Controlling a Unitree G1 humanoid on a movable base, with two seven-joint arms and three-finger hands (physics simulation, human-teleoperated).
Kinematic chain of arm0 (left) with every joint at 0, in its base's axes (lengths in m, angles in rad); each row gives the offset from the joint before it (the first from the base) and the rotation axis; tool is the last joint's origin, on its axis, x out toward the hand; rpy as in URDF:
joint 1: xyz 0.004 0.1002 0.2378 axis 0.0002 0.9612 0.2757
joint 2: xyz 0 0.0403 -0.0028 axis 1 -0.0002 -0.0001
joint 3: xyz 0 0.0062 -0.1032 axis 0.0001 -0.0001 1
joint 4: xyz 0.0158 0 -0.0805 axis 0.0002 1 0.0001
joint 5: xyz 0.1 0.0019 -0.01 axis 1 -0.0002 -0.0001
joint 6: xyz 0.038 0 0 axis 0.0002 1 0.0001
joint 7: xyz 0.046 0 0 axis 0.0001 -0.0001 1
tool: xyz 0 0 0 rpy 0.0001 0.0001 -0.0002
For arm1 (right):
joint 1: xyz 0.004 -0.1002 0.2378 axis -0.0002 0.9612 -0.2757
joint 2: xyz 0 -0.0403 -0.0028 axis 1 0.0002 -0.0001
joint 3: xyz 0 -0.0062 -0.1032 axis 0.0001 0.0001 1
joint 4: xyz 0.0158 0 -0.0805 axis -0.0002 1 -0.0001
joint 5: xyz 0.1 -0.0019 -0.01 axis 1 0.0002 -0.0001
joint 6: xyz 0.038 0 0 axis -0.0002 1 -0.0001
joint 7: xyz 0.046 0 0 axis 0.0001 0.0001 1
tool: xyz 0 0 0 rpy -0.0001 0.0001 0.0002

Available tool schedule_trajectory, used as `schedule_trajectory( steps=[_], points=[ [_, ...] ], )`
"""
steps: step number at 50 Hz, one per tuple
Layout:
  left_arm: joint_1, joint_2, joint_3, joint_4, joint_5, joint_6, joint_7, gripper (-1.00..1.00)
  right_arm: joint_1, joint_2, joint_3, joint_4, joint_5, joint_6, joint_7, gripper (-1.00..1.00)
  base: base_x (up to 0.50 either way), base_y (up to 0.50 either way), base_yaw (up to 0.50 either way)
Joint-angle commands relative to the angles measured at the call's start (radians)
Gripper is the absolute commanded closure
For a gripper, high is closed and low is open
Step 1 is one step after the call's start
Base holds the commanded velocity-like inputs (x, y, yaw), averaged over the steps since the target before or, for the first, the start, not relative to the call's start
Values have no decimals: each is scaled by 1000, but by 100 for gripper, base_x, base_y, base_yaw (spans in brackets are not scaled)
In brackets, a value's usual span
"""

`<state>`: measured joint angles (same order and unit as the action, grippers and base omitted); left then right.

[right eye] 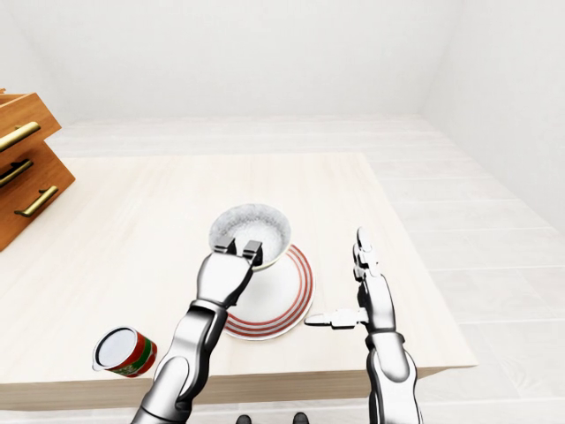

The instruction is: Put the bowl on the plate.

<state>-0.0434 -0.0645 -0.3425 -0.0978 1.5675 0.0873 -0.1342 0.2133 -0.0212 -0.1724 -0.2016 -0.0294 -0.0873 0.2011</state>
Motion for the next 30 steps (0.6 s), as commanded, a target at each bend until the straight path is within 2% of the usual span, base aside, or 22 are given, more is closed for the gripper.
schedule_trajectory(
  steps=[1, 13, 23, 30],
  points=[
    [26, -1, -27, -28, 62, 0, 21, 100, 4, -2, -1, -20, 2, 0, -1, -100, 0, 0, 0],
    [49, 2, -50, -28, 69, 0, 38, 100, -2, -1, -5, -28, 1, 0, 1, -100, 0, 0, 0],
    [53, 6, -51, 3, 68, 0, 80, 100, -3, 1, -3, -19, -4, 0, -4, -100, 0, 0, 0],
    [90, 14, -78, -12, 83, 0, 106, 100, -3, 1, -5, -16, -3, 0, -7, -100, 0, 0, 0]
  ],
)
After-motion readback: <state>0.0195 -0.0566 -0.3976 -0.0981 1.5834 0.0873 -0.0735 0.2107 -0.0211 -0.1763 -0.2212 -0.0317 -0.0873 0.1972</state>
